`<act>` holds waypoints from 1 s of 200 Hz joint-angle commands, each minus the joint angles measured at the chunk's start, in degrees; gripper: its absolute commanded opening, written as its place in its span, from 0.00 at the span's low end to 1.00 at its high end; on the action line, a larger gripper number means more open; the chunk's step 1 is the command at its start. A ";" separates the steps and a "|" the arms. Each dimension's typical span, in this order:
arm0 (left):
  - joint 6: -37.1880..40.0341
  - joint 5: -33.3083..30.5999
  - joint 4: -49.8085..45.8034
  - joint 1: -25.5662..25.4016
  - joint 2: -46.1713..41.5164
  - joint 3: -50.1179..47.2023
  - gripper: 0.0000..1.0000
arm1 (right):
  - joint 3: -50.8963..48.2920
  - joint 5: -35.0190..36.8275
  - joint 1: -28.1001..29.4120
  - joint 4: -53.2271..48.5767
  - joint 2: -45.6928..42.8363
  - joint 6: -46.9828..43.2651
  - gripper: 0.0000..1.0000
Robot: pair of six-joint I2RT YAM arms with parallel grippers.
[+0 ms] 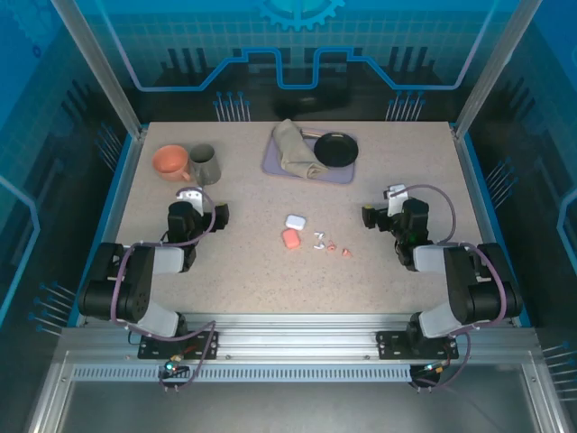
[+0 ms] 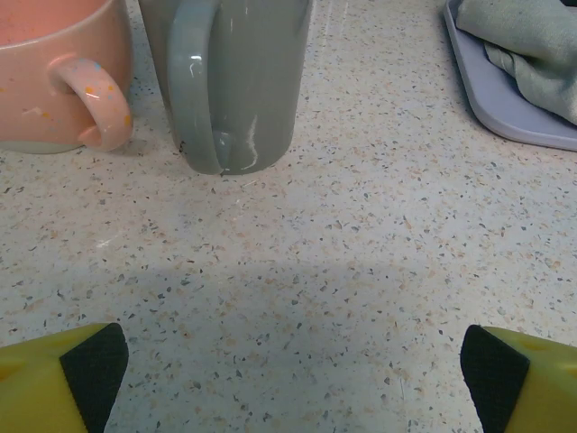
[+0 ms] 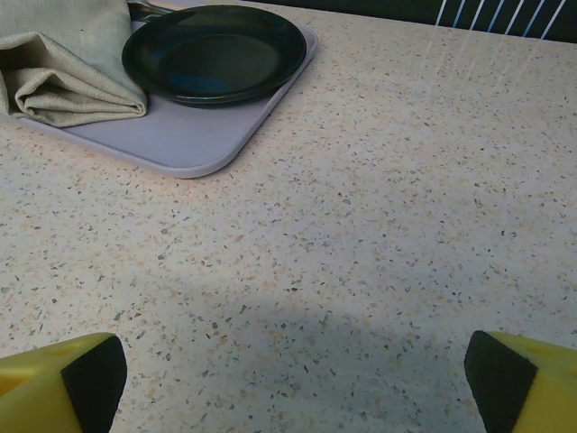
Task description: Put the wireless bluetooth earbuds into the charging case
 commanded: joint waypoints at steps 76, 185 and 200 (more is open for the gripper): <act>1.08 1.30 1.70 0.77 0.47 1.54 0.99 | 1.26 -0.77 -0.91 1.81 0.61 -0.05 1.00; 1.08 1.31 1.12 0.86 0.23 1.74 0.99 | 1.52 -2.42 -1.79 1.37 0.68 0.47 1.00; 1.17 1.36 -2.32 0.77 -2.04 2.58 0.99 | 1.47 -1.63 -1.84 1.40 0.55 0.91 1.00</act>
